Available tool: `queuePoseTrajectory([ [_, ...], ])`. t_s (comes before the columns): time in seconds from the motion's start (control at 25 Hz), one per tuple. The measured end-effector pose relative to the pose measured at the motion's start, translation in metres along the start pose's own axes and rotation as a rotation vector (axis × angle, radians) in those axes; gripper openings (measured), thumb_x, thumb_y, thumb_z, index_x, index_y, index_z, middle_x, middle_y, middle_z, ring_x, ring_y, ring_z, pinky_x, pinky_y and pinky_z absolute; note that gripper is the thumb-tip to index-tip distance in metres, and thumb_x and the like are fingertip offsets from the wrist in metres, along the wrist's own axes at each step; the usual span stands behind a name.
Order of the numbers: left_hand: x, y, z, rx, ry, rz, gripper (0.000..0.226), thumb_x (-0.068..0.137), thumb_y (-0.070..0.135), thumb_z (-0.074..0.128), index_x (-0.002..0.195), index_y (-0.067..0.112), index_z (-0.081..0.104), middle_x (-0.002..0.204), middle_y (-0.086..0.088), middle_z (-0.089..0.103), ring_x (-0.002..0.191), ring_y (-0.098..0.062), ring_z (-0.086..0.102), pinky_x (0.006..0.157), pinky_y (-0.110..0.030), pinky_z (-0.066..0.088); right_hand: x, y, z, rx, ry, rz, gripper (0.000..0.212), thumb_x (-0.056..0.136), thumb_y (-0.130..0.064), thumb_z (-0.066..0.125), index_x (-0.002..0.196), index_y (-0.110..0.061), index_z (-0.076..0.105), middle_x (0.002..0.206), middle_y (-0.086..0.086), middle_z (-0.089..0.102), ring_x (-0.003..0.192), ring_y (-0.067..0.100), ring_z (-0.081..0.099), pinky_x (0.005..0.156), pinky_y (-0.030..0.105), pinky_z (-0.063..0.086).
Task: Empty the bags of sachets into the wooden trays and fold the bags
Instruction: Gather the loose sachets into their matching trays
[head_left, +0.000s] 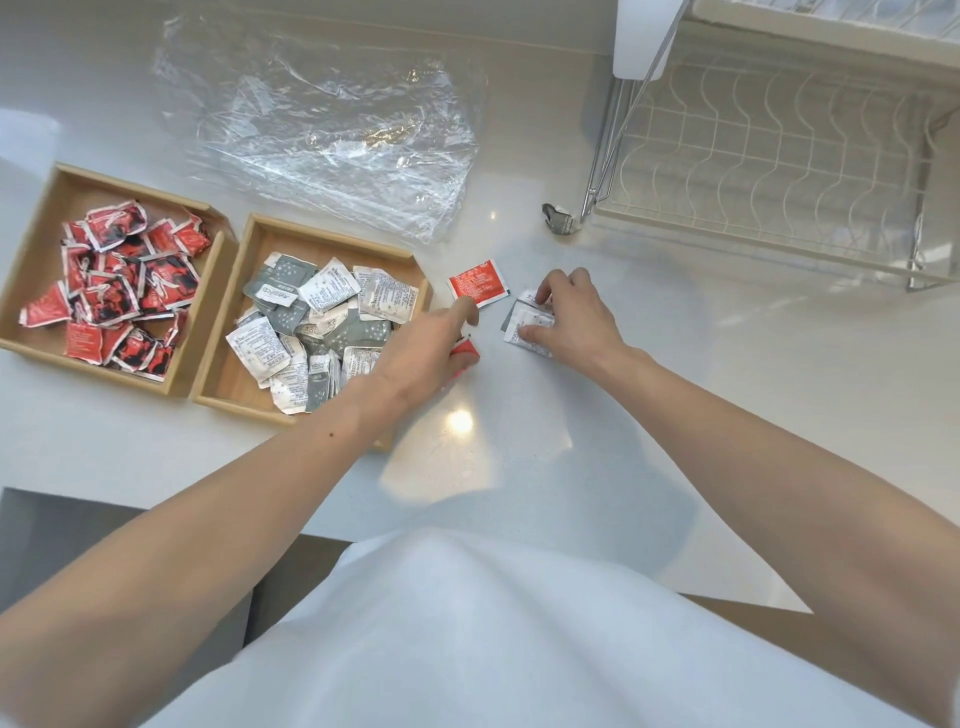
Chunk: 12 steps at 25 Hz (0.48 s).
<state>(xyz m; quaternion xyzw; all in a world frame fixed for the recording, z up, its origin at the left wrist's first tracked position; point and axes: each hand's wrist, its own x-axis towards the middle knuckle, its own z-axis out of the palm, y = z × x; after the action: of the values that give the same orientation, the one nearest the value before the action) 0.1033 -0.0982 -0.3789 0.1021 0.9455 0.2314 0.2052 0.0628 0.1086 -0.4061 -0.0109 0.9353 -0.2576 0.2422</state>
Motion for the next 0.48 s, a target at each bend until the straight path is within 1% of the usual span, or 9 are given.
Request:
queuePoseTrajectory([
  [0.08, 0.017, 0.001, -0.010, -0.032, 0.014, -0.033, 0.043, 0.085, 0.022, 0.072, 0.121, 0.016, 0.048, 0.092, -0.008, 0.066, 0.081, -0.029, 0.058, 0.067, -0.041, 0.048, -0.003, 0.002, 0.002, 0.013, 0.016, -0.004, 0.048, 0.078, -0.029, 0.074, 0.116, -0.013, 0.049, 0.121, 0.008, 0.044, 0.110, 0.029, 0.050, 0.080, 0.037, 0.044],
  [0.2, 0.043, 0.002, -0.020, -0.046, 0.013, -0.073, 0.052, 0.082, 0.020, 0.075, 0.127, 0.013, 0.051, 0.106, -0.014, 0.068, 0.092, -0.035, 0.062, 0.077, -0.044, 0.052, -0.007, 0.005, 0.003, -0.013, 0.004, 0.011, 0.066, 0.078, -0.032, 0.074, 0.133, -0.015, 0.042, 0.128, 0.009, 0.043, 0.116, 0.029, 0.049, 0.086, 0.039, 0.045],
  [0.24, 0.052, 0.002, -0.021, -0.049, 0.007, -0.077, 0.054, 0.082, 0.019, 0.075, 0.129, 0.013, 0.050, 0.108, -0.015, 0.068, 0.096, -0.035, 0.063, 0.080, -0.043, 0.052, -0.007, 0.006, 0.002, -0.023, -0.001, 0.022, 0.067, 0.078, -0.034, 0.074, 0.134, -0.016, 0.042, 0.128, 0.009, 0.042, 0.117, 0.029, 0.048, 0.086, 0.038, 0.044],
  [0.4, 0.075, 0.005, -0.024, -0.014, -0.014, -0.075, 0.062, 0.081, 0.016, 0.076, 0.136, 0.007, 0.048, 0.117, -0.018, 0.064, 0.107, -0.036, 0.060, 0.086, -0.041, 0.049, -0.008, 0.009, 0.002, -0.018, 0.017, 0.027, 0.051, 0.077, -0.034, 0.076, 0.117, -0.013, 0.049, 0.122, 0.007, 0.040, 0.112, 0.026, 0.047, 0.077, 0.034, 0.042],
  [0.48, 0.081, 0.005, -0.023, 0.026, -0.036, -0.072, 0.062, 0.081, 0.018, 0.077, 0.135, 0.004, 0.049, 0.120, -0.019, 0.057, 0.108, -0.038, 0.057, 0.088, -0.042, 0.048, -0.008, 0.009, 0.002, -0.003, 0.018, 0.018, 0.053, 0.077, -0.032, 0.076, 0.117, -0.012, 0.047, 0.122, 0.007, 0.043, 0.109, 0.027, 0.050, 0.076, 0.035, 0.042],
])
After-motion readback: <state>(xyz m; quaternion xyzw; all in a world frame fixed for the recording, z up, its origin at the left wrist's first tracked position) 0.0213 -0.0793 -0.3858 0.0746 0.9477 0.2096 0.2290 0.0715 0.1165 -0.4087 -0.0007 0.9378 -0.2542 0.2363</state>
